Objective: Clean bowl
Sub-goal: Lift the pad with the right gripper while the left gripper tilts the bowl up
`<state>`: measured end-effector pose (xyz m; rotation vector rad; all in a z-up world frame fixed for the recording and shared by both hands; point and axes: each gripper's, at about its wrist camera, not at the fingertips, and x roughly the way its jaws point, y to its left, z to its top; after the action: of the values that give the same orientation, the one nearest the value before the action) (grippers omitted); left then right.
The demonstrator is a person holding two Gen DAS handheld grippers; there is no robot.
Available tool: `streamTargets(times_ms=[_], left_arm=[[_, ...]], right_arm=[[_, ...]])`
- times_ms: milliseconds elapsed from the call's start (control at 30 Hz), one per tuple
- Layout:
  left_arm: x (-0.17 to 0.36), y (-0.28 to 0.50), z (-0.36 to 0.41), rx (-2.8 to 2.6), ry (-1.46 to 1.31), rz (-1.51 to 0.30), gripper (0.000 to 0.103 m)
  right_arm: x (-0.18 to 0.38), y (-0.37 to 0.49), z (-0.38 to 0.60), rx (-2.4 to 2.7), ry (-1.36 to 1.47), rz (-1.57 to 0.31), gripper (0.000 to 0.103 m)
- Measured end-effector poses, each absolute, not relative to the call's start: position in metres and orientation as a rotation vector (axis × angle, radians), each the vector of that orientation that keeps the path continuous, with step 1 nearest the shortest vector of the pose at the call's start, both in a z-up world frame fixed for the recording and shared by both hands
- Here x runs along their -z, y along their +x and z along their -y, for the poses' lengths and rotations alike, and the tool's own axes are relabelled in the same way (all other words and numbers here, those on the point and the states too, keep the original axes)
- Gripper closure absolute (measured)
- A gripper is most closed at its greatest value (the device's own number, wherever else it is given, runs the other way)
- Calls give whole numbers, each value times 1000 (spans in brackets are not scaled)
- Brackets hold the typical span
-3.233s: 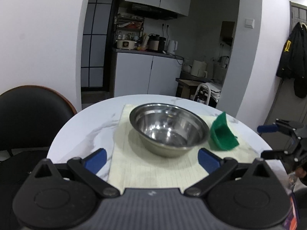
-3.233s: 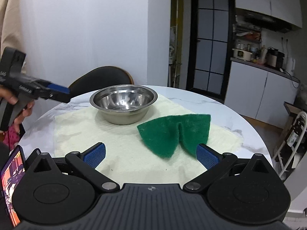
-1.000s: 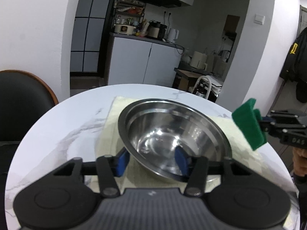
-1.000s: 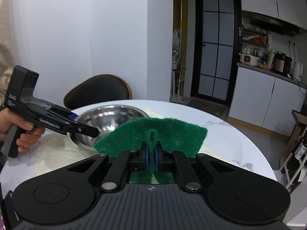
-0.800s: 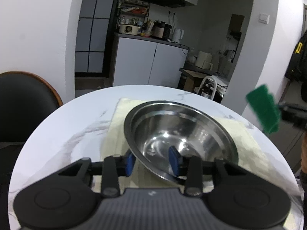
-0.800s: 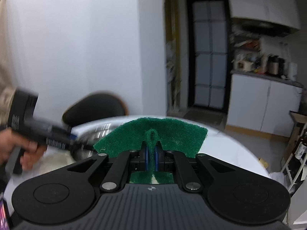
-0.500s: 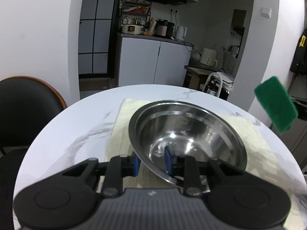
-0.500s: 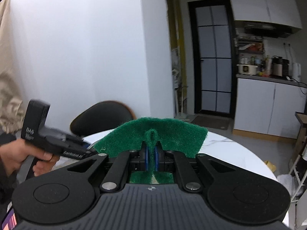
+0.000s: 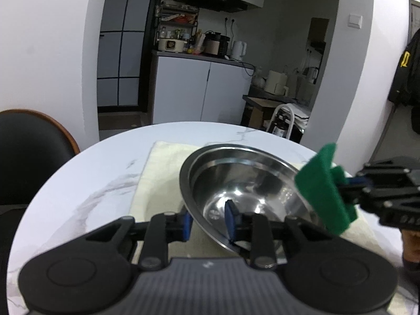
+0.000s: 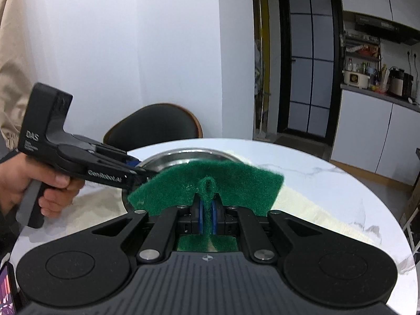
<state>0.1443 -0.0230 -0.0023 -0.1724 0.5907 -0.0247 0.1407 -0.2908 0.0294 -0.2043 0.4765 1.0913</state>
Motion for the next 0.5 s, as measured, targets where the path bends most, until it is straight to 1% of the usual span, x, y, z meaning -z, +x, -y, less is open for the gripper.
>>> streamTargets(times_ms=[100, 300, 433, 500], left_arm=[[1, 141, 24, 39, -181, -578, 84], [-1, 140, 25, 47, -174, -565, 85], [-2, 140, 25, 51, -165, -555, 85], [-1, 140, 25, 59, -166, -558, 83]], right_arm=[[-26, 140, 289, -1095, -221, -498, 96], [-20, 139, 287, -1094, -246, -524, 96], [-17, 139, 285, -1090, -254, -546, 96], [-16, 141, 282, -1089, -265, -554, 96]])
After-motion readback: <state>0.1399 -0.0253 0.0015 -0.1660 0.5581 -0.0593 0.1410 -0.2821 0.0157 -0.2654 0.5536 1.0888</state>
